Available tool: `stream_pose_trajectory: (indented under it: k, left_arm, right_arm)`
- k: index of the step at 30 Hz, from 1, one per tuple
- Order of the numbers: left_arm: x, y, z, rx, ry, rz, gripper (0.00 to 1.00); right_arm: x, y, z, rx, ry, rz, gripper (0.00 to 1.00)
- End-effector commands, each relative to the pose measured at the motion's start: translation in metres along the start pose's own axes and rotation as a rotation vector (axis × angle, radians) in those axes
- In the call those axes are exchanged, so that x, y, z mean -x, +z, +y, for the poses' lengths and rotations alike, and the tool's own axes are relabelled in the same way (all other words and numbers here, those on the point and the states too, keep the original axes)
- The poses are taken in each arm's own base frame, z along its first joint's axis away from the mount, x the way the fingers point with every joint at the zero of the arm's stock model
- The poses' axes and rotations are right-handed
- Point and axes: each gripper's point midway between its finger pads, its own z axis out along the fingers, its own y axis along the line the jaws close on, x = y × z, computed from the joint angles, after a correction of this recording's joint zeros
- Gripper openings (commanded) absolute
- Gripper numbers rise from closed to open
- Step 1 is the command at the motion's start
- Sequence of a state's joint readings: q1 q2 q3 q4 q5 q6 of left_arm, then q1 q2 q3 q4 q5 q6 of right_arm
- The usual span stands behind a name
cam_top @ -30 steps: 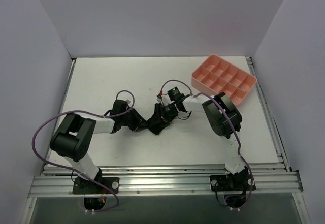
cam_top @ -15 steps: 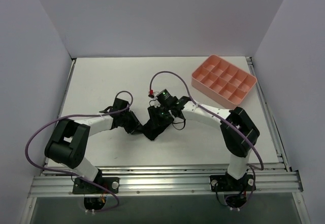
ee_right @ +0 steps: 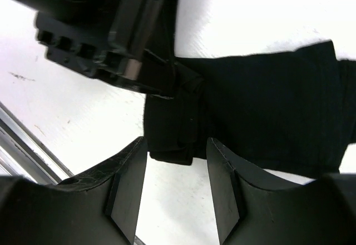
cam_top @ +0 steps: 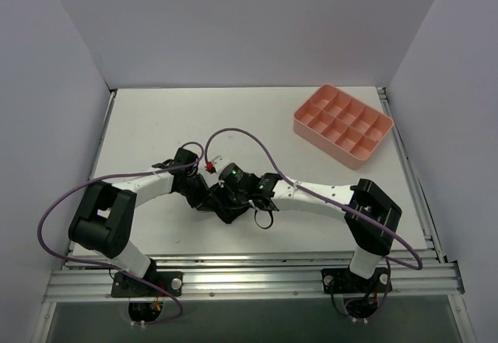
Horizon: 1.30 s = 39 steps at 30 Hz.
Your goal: Roll the underwear
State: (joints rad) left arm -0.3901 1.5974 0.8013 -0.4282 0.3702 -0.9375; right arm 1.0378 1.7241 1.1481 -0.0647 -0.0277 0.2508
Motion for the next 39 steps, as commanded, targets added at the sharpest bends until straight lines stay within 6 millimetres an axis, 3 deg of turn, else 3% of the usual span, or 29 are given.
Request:
stream_pose_trajectory:
  k: [1, 10, 19, 24, 31, 39]
  left_arm:
    - [-0.003, -0.002, 0.022, 0.112, -0.005, 0.016, 0.02]
    - [-0.004, -0.003, 0.024, 0.125, -0.032, 0.018, 0.02]
    - [-0.008, -0.003, 0.028, 0.142, -0.063, 0.025, 0.02]
    - [-0.006, -0.005, 0.023, 0.136, -0.076, 0.021, 0.02]
    - [-0.005, -0.004, 0.026, 0.156, -0.077, 0.023, 0.02]
    - [-0.008, -0.007, 0.027, 0.160, -0.087, 0.025, 0.02]
  right_arm:
    - [0.009, 0.002, 0.008, -0.021, -0.069, -0.054, 0.43]
    - [-0.003, 0.028, 0.032, 0.005, -0.091, -0.040, 0.43]
    - [-0.019, 0.038, 0.011, -0.185, -0.176, -0.029, 0.44]
    - [-0.035, 0.040, 0.016, -0.196, -0.222, -0.002, 0.44]
    - [-0.029, 0.037, 0.025, -0.235, -0.263, -0.034, 0.45]
    - [-0.042, 0.045, 0.024, -0.293, -0.349, -0.005, 0.45]
